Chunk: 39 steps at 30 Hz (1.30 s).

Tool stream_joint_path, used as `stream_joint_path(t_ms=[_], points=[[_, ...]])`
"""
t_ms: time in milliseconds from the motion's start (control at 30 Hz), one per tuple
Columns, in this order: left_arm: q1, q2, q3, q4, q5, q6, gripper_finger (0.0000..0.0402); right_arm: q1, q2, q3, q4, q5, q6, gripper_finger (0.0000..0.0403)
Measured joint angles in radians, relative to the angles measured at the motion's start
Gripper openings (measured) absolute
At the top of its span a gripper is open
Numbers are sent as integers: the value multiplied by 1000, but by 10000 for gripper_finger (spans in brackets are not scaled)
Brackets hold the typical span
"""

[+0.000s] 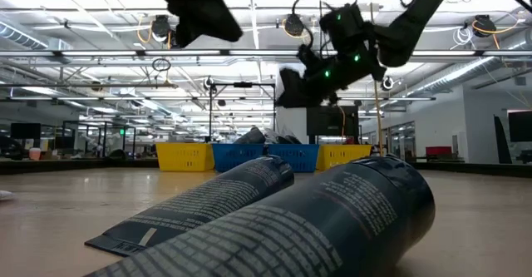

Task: Pick & Place Travel size toiletries
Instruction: Put the white toothpaste into the right yellow bin

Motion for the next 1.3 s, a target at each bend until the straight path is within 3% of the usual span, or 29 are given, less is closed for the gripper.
stream_joint_path(t_ms=[267,433,600,733,1067,1300], points=[[-133,0,-1,-210,31,-116,49,106,-109,1,-30,-129,-56,169],[-276,50,-1,-209,26,-80,49,148,-166,1,-98,-127,-91,169],[-395,163,-1,-105,27,-52,54,160,-195,1,-156,-125,-94,167],[-444,246,-1,-24,55,-61,78,159,-197,1,-158,-124,-87,169],[-536,334,8,-15,88,-125,169,158,-197,1,-165,-121,-75,169],[-578,334,8,15,85,-50,186,158,-197,1,-169,-121,-76,169]])
